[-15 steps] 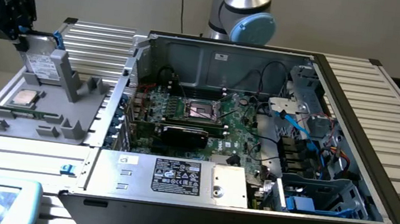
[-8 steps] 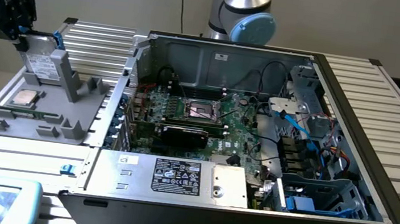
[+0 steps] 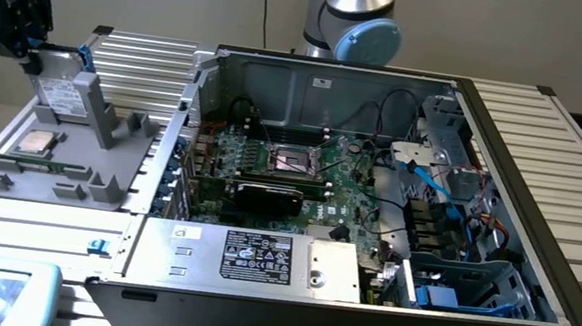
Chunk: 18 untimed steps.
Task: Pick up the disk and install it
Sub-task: 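Pick up the disk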
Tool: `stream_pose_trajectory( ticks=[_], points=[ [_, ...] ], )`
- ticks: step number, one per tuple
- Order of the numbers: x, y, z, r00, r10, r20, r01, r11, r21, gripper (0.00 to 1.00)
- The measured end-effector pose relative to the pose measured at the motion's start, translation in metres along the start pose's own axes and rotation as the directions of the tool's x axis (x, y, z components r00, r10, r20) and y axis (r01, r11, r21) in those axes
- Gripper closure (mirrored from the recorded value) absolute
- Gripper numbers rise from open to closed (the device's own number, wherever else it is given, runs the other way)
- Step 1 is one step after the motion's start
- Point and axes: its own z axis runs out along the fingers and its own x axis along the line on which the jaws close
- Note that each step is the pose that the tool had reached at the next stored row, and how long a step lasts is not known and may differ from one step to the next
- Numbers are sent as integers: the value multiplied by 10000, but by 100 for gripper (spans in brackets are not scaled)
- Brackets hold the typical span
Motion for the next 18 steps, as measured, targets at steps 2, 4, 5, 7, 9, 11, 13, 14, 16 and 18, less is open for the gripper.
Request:
stream_pose_trajectory(
  ticks=[2, 4, 5, 7, 9, 11, 13, 14, 16, 18],
  points=[
    [0, 0, 0, 10000, 8, 0, -8, 10000, -1, 63],
    [0, 0, 0, 10000, 14, 0, -14, 10000, -1, 63],
    [0, 0, 0, 10000, 17, 0, -17, 10000, -1, 63],
    [0, 0, 0, 10000, 23, 0, -23, 10000, -1, 63],
    [0, 0, 0, 10000, 28, 0, -28, 10000, -1, 63],
    [0, 0, 0, 10000, 30, -1, -30, 10000, -1, 63],
    [0, 0, 0, 10000, 31, -1, -31, 10000, -1, 63],
    [0, 0, 0, 10000, 31, 0, -31, 10000, -1, 63],
    [0, 0, 0, 10000, 31, 0, -31, 10000, -1, 63],
    [0, 0, 0, 10000, 31, 0, -31, 10000, -1, 63]
  ],
)
